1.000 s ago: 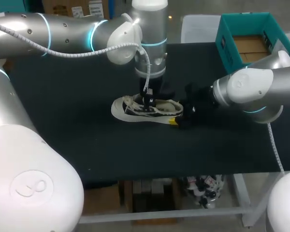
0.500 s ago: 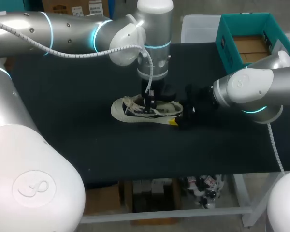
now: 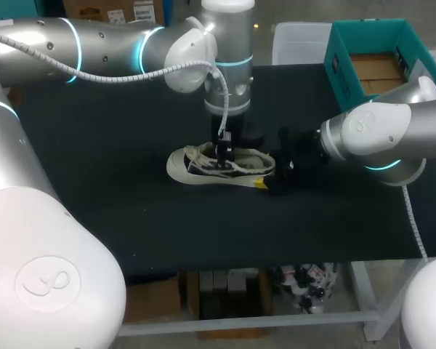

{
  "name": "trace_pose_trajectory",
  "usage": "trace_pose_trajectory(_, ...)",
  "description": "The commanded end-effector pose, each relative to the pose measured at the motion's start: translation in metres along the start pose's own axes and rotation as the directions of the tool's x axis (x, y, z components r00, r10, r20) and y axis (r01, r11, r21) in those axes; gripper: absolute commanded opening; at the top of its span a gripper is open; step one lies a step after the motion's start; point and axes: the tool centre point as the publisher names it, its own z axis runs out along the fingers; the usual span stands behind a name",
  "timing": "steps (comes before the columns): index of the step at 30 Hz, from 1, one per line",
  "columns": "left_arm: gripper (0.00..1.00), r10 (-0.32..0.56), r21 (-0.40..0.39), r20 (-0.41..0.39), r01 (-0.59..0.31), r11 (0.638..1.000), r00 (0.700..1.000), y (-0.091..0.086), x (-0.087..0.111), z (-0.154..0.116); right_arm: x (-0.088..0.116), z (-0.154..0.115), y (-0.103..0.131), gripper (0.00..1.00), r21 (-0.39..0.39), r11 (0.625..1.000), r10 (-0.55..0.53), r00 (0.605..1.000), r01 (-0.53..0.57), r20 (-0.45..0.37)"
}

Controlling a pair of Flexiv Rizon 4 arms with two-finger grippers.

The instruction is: Open the shoe tongue, take the insole out of the shoe, put the insole back into the shoe, and pack the shoe into the shoebox

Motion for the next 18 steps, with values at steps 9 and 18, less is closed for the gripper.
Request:
trace_pose_trajectory(9,0.29,-0.009,-0.086,0.093,0.017,0.996,0.996,-0.003,0.015,0.055,-0.005,0.001,-0.003,0.00,-0.004,1.000,0.001,1.000,-0.001,-0.001)
trace_pose_trajectory(18,0.29,-0.027,-0.105,0.136,0.041,0.994,0.990,0.007,-0.001,0.066,-0.005,0.001,-0.003,0.00,-0.004,1.000,0.001,1.000,-0.001,-0.001)
